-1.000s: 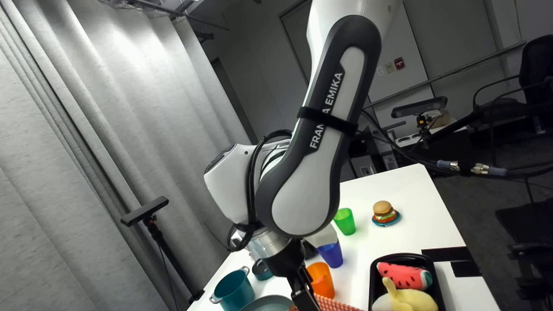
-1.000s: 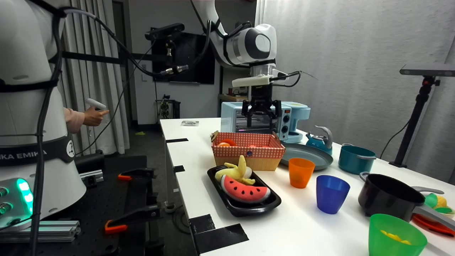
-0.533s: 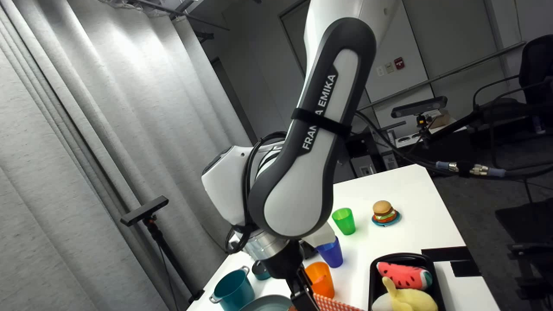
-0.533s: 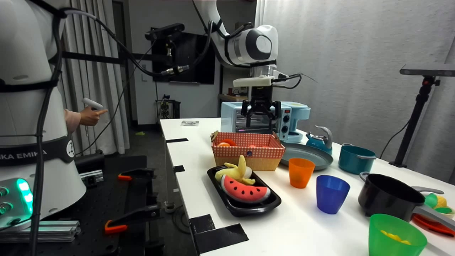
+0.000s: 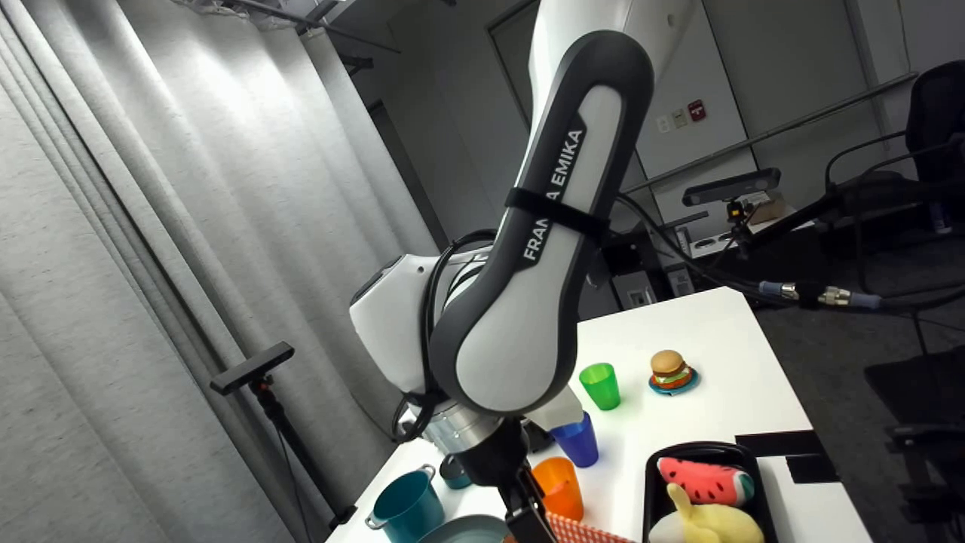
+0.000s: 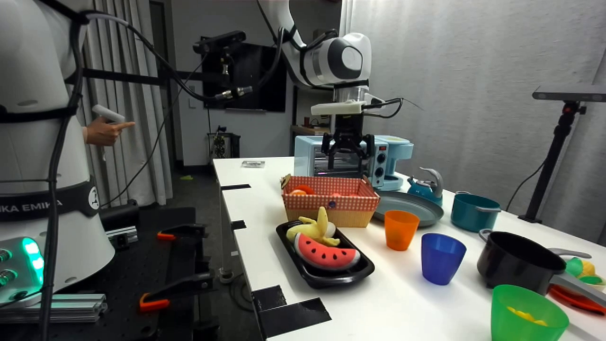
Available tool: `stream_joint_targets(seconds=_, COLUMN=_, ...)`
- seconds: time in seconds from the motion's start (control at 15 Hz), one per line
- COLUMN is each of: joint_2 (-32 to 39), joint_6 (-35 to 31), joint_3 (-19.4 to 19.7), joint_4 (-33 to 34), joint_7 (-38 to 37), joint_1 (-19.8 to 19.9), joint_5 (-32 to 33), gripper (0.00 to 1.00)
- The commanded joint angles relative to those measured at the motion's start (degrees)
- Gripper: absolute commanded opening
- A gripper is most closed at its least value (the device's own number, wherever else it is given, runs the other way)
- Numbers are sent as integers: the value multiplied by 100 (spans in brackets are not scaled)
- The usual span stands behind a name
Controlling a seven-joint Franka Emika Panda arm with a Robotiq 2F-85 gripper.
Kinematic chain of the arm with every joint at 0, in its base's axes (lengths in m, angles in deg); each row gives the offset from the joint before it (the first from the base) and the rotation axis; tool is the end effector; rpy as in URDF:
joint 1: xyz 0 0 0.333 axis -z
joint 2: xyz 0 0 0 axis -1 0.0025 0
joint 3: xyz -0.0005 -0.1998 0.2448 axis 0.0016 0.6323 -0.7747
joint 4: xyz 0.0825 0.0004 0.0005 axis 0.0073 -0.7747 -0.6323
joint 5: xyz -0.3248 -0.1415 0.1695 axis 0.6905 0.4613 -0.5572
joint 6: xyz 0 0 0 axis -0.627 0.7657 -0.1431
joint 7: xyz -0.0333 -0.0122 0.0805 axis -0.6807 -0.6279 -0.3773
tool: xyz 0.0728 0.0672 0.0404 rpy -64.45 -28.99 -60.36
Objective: Remove the watermelon plushie from the box and put them on the tray,then put two of them back
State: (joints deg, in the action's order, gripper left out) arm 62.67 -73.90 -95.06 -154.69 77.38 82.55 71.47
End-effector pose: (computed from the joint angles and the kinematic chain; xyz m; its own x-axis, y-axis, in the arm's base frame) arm 0.5998 0.1298 0.2678 0.8590 0.5039 -0.0906 0.5112 -0.8542 0.0955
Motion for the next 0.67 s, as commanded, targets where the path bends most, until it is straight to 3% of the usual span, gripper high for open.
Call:
stream_joint_targets(seconds=0.0, joint_2=2, joint_6=12, joint_3=-5, joint_4=10, joint_7=-2, joint_1=2, joint_5=0, gripper=100)
stream_joint_targets(seconds=0.6, joint_2=0, joint_6=68, joint_3=-22, joint_4=9, joint_7=87, joint_1=18, joint_5=-9, gripper=100)
